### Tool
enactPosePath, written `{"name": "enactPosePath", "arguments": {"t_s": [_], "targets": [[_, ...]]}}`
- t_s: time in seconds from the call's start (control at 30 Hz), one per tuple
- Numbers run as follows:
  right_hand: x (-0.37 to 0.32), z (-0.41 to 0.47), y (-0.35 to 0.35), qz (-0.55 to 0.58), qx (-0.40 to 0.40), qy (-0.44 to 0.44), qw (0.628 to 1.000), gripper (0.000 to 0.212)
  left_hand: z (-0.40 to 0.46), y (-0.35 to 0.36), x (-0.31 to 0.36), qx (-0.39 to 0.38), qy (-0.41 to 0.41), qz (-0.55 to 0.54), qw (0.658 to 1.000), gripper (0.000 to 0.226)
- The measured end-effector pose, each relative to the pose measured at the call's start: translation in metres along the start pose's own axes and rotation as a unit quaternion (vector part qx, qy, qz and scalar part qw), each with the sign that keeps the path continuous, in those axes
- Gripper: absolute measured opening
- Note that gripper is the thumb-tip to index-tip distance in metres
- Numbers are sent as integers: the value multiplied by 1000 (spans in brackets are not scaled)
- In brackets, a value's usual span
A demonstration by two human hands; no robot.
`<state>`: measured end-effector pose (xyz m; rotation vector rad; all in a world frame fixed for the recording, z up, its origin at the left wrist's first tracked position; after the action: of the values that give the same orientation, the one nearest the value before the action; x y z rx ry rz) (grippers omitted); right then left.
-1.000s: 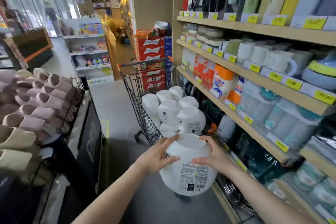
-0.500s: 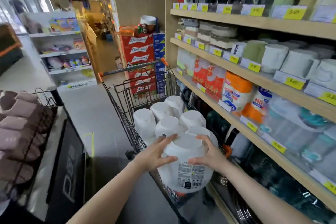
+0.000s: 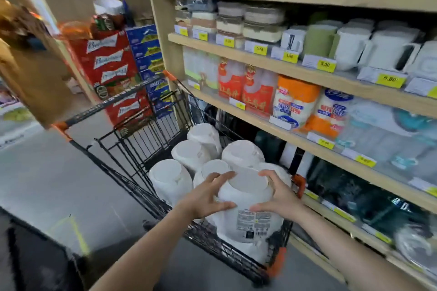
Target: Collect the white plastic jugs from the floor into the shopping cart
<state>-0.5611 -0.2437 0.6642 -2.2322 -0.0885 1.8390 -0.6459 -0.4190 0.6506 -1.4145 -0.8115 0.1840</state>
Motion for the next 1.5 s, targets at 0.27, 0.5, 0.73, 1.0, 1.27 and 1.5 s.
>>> {"name": "enactPosePath", "arguments": {"t_s": [0.27,0.5,0.73,1.0,1.27,1.5], "targets": [[34,-8,21,-92,91,-11,992,92,23,36,-29,-93,76,-9,993,99],[80,6,38,-136,119,-23,983,90,38,80,-52,-141,54,23,988,100],[121,14,49,-129,109,18,986,93,36,120,-73,-139,32,2,990,96],[102,7,31,-118,-7,142,983,86,45,80,-58,-153,36,3,988,76],[41,-57,-45,-130,68,181,972,45,103,36,44,-127,149,82,977,67],[39,-180,-123,-105,191,208,953,40,115,55,210,-104,317,134,933,47]]}}
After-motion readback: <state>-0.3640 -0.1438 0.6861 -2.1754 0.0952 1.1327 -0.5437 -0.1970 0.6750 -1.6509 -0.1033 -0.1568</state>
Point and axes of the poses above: each hand's wrist, its own z-axis towards the middle knuckle, its own y-axis out of the palm, x = y × z, the point moved 7 cm from there along z, towards the middle knuckle, and after that the axes turned 14 degrees about z, right-handed, at the moved point
